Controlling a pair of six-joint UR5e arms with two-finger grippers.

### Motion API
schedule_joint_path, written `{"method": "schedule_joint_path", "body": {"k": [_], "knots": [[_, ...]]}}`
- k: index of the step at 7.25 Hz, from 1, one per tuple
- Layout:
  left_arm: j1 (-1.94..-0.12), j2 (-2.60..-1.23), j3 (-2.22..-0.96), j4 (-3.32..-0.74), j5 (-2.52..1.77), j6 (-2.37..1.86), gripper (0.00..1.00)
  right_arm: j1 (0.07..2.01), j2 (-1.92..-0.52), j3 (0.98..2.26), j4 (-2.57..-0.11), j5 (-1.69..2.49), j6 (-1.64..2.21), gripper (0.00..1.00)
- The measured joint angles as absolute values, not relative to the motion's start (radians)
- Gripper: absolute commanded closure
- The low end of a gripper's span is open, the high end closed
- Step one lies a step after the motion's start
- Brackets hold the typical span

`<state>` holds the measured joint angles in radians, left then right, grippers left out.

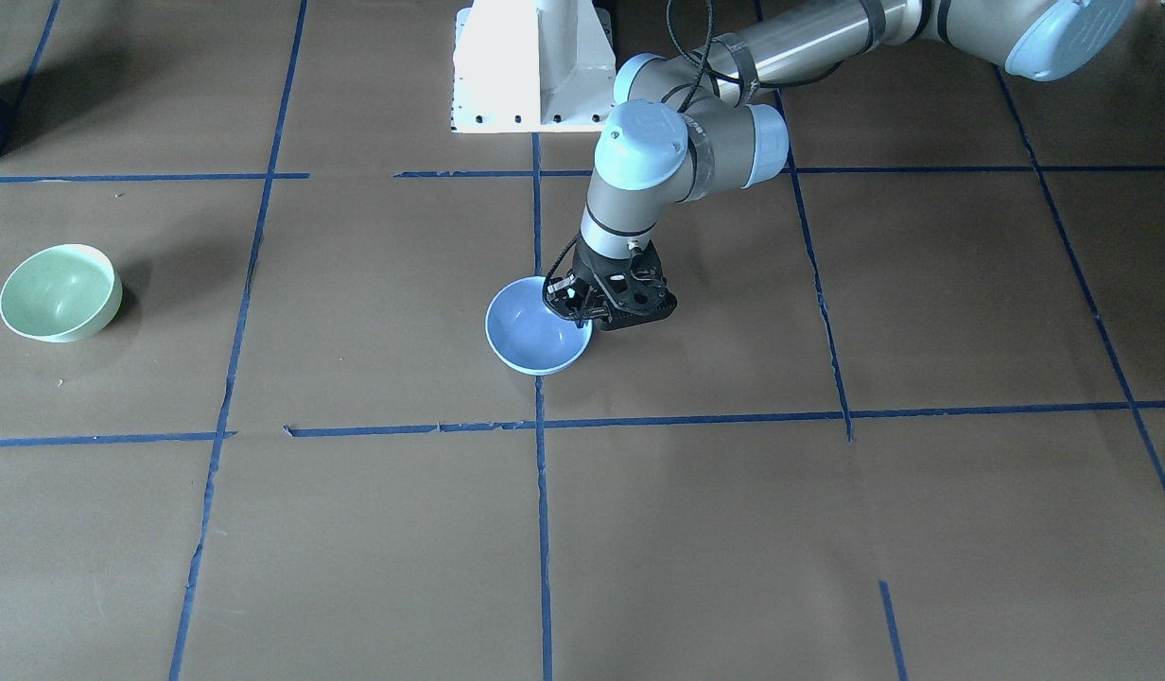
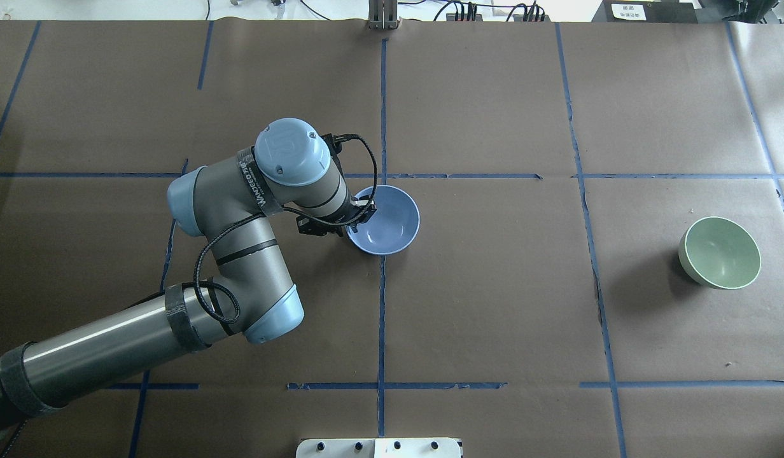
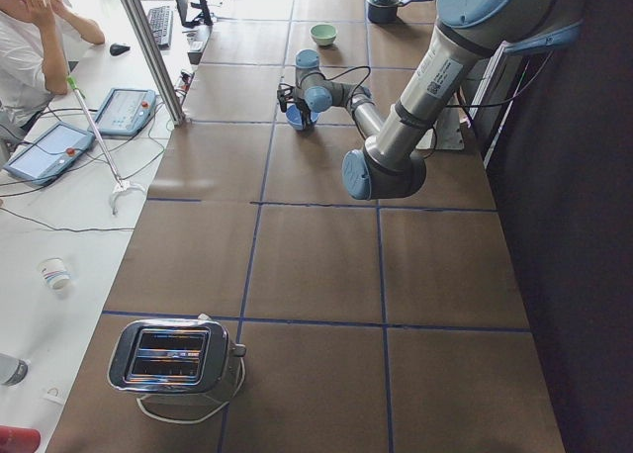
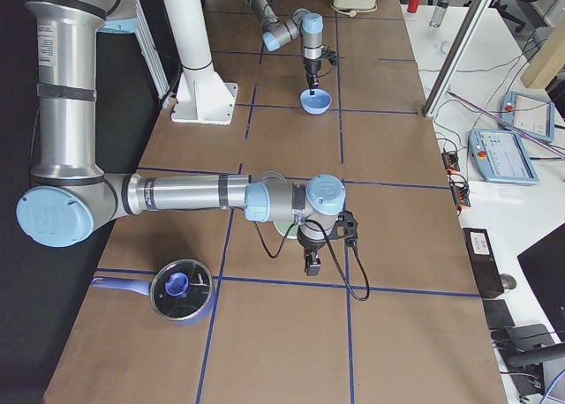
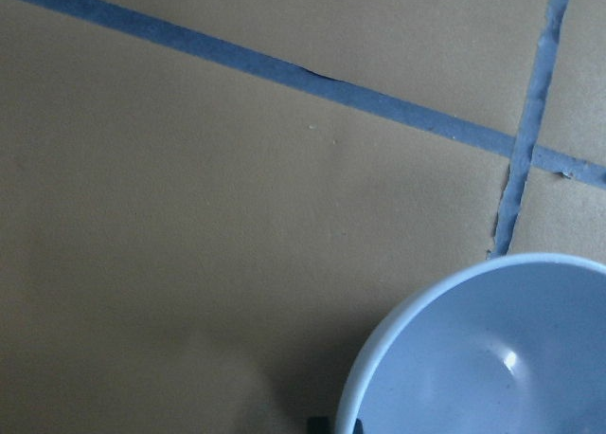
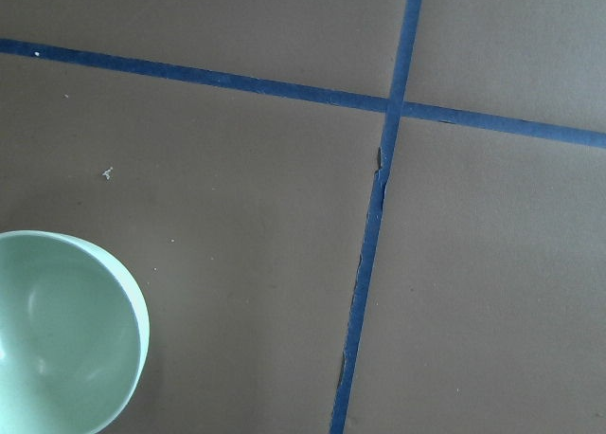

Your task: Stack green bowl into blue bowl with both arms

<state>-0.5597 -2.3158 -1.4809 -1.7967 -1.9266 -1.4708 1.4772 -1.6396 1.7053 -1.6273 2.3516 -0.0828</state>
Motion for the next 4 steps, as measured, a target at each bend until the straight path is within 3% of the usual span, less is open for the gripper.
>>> {"method": "schedule_joint_path", "body": {"k": [4], "knots": [[-0.814,-2.087,-1.776,-1.544,-2.178,-0.980,0.00,1.476,-1.630,1.715,-1.625,2.349,-0.083,0.00]]}}
